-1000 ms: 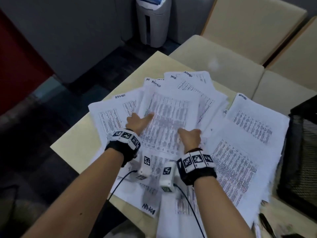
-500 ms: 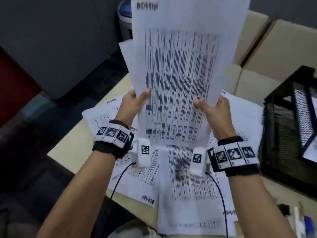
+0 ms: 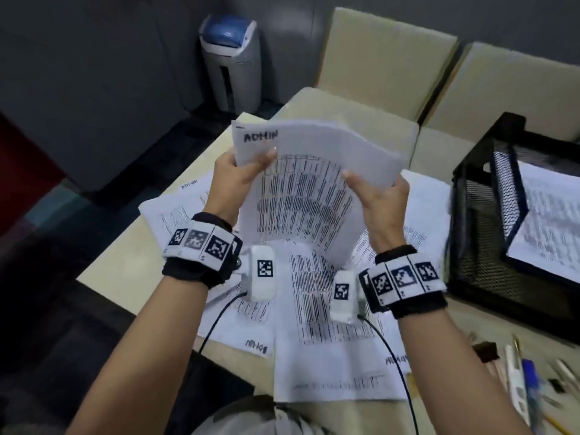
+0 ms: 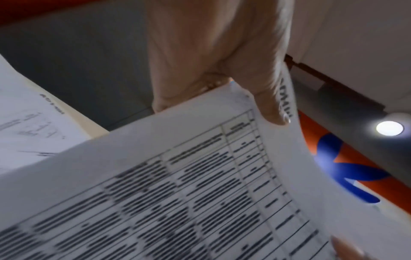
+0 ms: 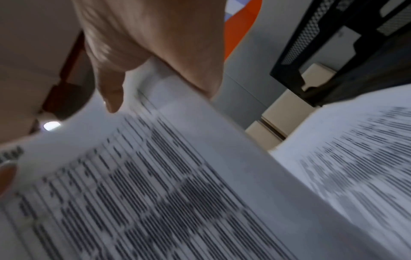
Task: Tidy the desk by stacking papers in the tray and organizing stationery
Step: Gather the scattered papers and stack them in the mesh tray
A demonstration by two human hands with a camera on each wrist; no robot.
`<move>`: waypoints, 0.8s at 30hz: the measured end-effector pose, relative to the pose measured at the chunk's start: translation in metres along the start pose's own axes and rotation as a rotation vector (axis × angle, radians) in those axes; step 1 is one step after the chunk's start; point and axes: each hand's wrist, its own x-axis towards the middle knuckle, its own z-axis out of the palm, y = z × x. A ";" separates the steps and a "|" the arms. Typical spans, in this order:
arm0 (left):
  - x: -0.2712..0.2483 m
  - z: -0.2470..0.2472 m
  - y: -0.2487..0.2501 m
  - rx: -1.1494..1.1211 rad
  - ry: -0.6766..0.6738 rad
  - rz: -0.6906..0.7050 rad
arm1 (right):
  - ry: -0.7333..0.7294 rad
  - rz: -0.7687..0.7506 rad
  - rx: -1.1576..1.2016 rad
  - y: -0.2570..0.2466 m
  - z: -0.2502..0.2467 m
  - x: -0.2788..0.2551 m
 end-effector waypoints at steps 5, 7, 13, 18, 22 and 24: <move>-0.014 0.008 -0.028 0.278 -0.161 -0.209 | -0.191 0.094 -0.201 0.018 0.000 -0.004; -0.018 0.015 -0.028 0.340 -0.130 -0.163 | -0.148 0.092 -0.221 0.014 -0.011 -0.002; -0.016 0.073 0.042 0.197 -0.050 0.106 | 0.012 0.054 -0.164 -0.016 -0.084 0.007; -0.001 0.161 0.079 0.005 -0.162 0.159 | 0.180 -0.036 -0.298 -0.041 -0.165 0.014; -0.011 0.250 0.074 0.027 -0.282 0.018 | 0.434 -0.099 -0.322 -0.065 -0.241 0.031; -0.026 0.290 0.060 0.149 -0.323 0.008 | 0.514 -0.076 -0.388 -0.066 -0.281 0.041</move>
